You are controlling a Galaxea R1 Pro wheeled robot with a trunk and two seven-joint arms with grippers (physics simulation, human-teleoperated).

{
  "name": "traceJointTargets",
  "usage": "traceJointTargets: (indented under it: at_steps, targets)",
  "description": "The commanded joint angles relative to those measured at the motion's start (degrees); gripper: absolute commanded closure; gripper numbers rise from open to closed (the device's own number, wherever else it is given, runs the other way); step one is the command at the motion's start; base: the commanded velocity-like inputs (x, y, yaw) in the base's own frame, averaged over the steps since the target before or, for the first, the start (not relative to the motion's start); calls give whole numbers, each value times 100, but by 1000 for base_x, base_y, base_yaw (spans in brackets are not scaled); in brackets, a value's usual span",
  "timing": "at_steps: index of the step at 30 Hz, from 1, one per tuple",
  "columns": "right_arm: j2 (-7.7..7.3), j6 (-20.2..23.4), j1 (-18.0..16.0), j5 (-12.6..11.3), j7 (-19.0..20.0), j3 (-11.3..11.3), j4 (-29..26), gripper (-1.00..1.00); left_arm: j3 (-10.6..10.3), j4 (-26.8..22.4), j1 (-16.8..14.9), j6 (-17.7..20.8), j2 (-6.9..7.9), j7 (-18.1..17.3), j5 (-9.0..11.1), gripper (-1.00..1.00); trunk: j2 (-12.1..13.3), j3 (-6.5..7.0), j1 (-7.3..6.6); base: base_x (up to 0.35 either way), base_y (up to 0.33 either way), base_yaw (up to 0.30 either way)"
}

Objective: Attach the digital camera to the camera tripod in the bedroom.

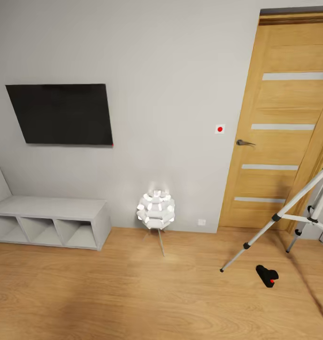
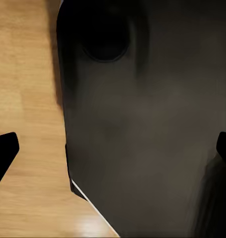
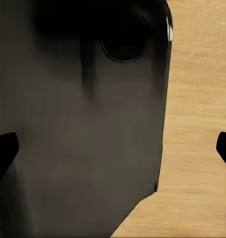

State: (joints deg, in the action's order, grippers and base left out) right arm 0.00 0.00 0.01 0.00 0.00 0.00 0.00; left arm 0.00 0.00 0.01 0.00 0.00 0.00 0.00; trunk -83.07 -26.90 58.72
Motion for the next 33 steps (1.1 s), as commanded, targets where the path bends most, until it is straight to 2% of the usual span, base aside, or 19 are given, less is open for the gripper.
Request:
traceJointTargets:
  at_steps: [1,5,11,23,33]
  targets:
    - [-26,-21,-10,-15,-33,-14,-4,-100,33,-33,33,-33,7,-13,33,-100,-1,-3,0,0,0,0]
    - [-26,-23,-10,10,-22,6,-6,-100,61,-162,45,-85,-9,-24,107,-100,-1,-3,0,0,0,0]
    - [1,-19,-10,56,-4,40,-9,-100,70,-266,43,-101,-25,-34,13,-100,-1,-3,0,0,0,0]
    - [-7,-32,-10,47,-8,31,-9,-100,71,-299,43,-114,-26,-29,9,-100,-1,-1,0,0,0,-5]
    - [4,-68,-10,26,-9,6,-9,-100,78,-305,43,-218,-20,-27,9,-100,-1,4,0,0,0,-209]
